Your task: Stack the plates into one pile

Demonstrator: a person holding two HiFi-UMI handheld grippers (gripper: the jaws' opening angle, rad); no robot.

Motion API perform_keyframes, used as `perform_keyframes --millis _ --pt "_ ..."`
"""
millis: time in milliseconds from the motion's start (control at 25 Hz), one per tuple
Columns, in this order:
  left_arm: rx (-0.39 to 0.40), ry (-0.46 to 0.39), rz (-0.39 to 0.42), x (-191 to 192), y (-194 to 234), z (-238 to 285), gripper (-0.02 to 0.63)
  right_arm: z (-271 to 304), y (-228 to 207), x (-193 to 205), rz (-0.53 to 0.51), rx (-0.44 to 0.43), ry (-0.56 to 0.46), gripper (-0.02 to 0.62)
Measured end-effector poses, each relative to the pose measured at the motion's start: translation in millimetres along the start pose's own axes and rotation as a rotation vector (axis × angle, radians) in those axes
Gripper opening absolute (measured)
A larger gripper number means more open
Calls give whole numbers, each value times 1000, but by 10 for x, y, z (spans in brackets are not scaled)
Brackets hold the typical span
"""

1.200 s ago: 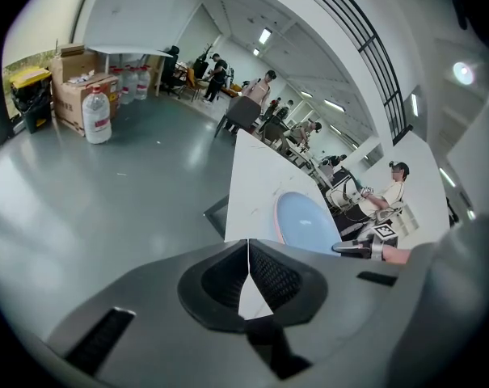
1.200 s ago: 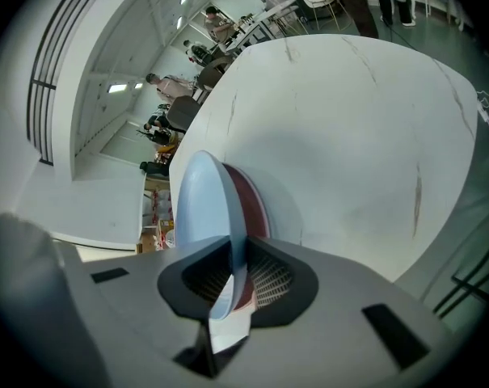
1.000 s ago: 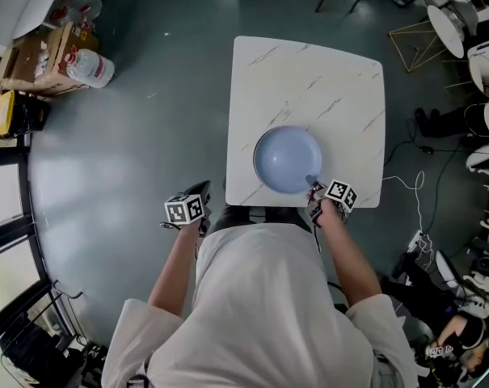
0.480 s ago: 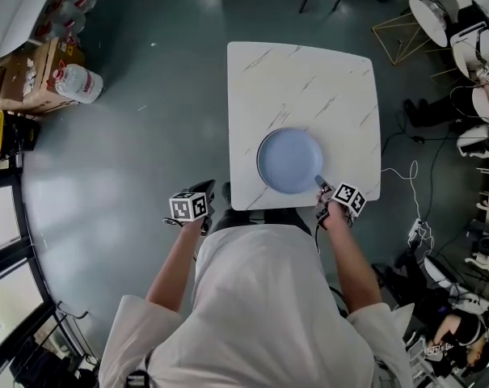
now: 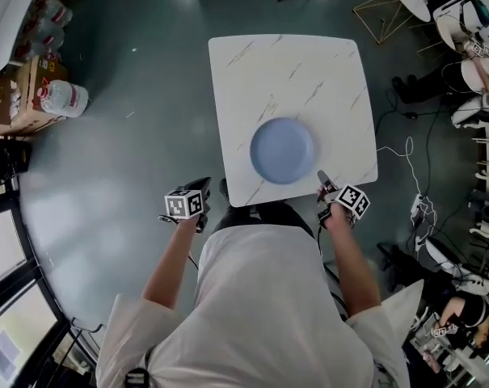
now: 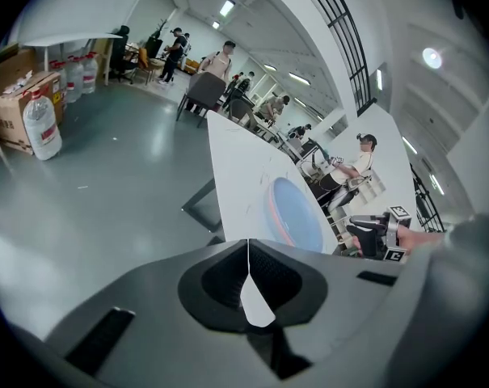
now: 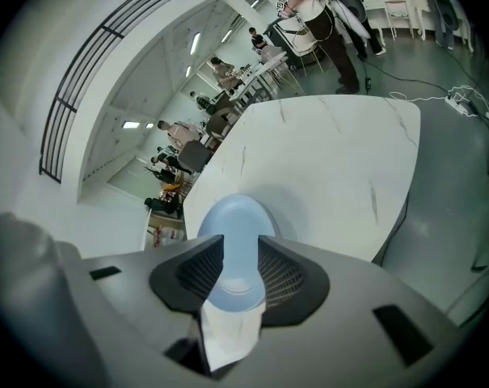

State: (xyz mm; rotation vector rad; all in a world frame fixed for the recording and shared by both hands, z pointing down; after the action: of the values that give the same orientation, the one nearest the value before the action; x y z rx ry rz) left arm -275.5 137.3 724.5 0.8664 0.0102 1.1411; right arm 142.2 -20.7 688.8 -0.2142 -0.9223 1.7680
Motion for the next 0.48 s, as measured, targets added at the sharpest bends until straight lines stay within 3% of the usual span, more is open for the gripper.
perform_keyframes --millis 280,480 --pt "6 11 54 -86 -222 216 15 -239 3 -87 -55 -90 -11 121" --pt "12 -36 71 -80 -561 219 15 -437 -184 -148 -39 -128 -15 80"
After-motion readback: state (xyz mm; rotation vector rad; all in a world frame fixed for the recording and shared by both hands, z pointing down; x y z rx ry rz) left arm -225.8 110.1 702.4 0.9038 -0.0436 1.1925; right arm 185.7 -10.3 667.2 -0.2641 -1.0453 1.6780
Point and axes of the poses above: the fingertips, and each gripper's own axes: z forward along the fingers, y to its left, x out of its underside, the point moved 6 cm from there along -z, backward along the fingers
